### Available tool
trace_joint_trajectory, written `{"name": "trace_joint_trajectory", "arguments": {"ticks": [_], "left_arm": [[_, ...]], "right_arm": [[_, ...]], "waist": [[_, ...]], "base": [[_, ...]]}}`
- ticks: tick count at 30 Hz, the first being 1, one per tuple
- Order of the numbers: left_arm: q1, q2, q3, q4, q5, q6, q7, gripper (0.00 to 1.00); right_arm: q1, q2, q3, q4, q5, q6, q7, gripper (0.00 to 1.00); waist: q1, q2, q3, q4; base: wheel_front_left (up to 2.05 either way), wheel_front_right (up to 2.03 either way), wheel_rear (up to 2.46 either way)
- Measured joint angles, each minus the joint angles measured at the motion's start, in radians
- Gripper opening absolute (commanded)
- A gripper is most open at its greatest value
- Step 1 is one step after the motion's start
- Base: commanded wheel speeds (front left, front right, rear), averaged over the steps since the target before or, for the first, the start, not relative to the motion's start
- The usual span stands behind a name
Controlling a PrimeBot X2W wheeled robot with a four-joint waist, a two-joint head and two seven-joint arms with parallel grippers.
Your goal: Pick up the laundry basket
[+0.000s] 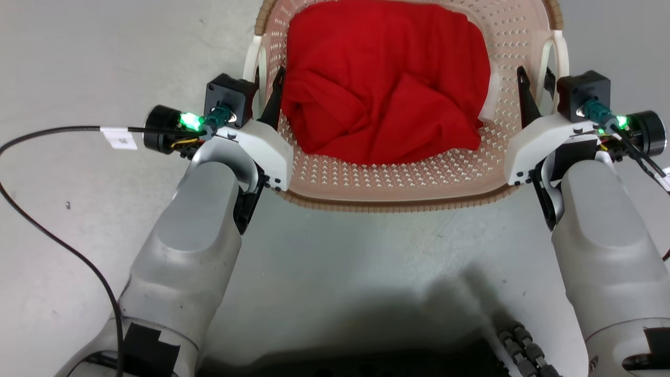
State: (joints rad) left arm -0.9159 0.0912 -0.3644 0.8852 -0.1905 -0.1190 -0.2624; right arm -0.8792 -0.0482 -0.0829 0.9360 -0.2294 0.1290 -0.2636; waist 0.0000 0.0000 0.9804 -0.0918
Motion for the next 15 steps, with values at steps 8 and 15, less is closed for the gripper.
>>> {"name": "trace_joint_trajectory", "arguments": {"ticks": [8,15], "left_arm": [[0.055,-0.011,-0.004,0.027,-0.044,0.0,0.003,0.0],[0.131,-0.025,-0.027,0.119,-0.117,0.0,-0.001,0.0]], "right_arm": [[0.044,-0.001,0.014,0.036,-0.018,0.0,0.0,0.0],[0.108,-0.004,0.058,0.098,-0.028,0.0,0.001,0.0]], "waist": [[-0.0001,0.0,-0.113,0.014],[0.0,0.0,-0.286,0.048]], "base": [[0.0,0.0,0.0],[0.0,0.0,0.0]]}}
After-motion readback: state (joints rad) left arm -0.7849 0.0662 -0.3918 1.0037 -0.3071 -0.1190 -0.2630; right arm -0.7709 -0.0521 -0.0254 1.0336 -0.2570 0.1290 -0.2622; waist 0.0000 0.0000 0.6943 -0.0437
